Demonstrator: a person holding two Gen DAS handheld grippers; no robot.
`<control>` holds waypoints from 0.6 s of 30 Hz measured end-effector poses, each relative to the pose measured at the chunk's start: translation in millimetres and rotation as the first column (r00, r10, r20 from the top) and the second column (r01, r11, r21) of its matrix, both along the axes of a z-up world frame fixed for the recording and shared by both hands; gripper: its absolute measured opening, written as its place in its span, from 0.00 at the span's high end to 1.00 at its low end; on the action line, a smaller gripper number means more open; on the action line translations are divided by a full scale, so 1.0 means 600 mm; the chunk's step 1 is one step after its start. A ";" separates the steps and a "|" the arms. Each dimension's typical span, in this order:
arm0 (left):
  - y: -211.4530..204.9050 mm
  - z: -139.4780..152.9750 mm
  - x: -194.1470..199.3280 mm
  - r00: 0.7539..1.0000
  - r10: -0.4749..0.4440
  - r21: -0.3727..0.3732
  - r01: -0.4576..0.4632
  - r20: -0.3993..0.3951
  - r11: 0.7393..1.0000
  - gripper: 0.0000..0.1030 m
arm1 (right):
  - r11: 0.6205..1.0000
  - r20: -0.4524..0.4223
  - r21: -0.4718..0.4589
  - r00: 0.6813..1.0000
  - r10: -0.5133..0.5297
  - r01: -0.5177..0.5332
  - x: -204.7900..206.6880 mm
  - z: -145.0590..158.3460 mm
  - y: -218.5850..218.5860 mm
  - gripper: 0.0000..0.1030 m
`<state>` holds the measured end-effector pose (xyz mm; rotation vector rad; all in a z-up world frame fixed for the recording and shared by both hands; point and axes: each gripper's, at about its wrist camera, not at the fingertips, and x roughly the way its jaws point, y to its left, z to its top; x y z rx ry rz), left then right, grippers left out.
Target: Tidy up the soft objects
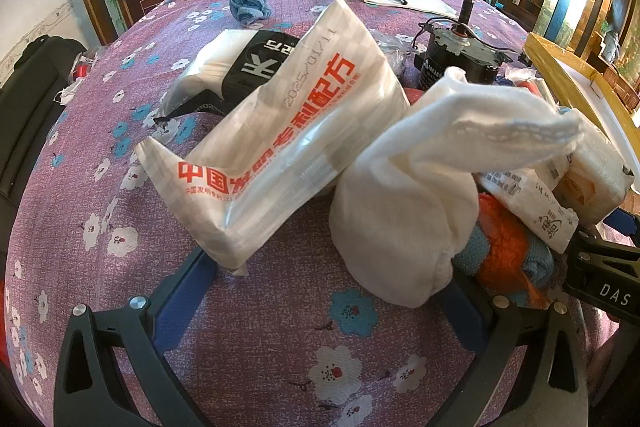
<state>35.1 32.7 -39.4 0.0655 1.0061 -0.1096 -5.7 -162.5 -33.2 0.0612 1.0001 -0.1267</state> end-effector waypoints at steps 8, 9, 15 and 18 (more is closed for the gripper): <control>0.000 0.000 0.000 1.000 0.000 -0.001 0.000 0.000 1.000 0.00 | 0.974 -0.008 0.103 0.979 0.205 -0.203 -0.029 0.014 -0.012 0.01; 0.000 0.000 0.000 1.000 0.000 0.000 0.000 -0.001 1.000 0.00 | 0.964 0.009 0.141 0.974 0.228 -0.227 -0.042 0.018 -0.017 0.01; 0.000 0.000 -0.001 1.000 0.001 0.000 -0.001 -0.001 1.000 0.00 | 0.922 0.078 0.202 0.944 0.321 -0.330 -0.116 0.030 -0.029 0.17; -0.002 0.000 -0.004 1.000 0.005 0.005 -0.005 -0.003 1.000 0.00 | 0.919 0.090 0.178 0.936 0.340 -0.351 -0.130 0.038 -0.028 0.32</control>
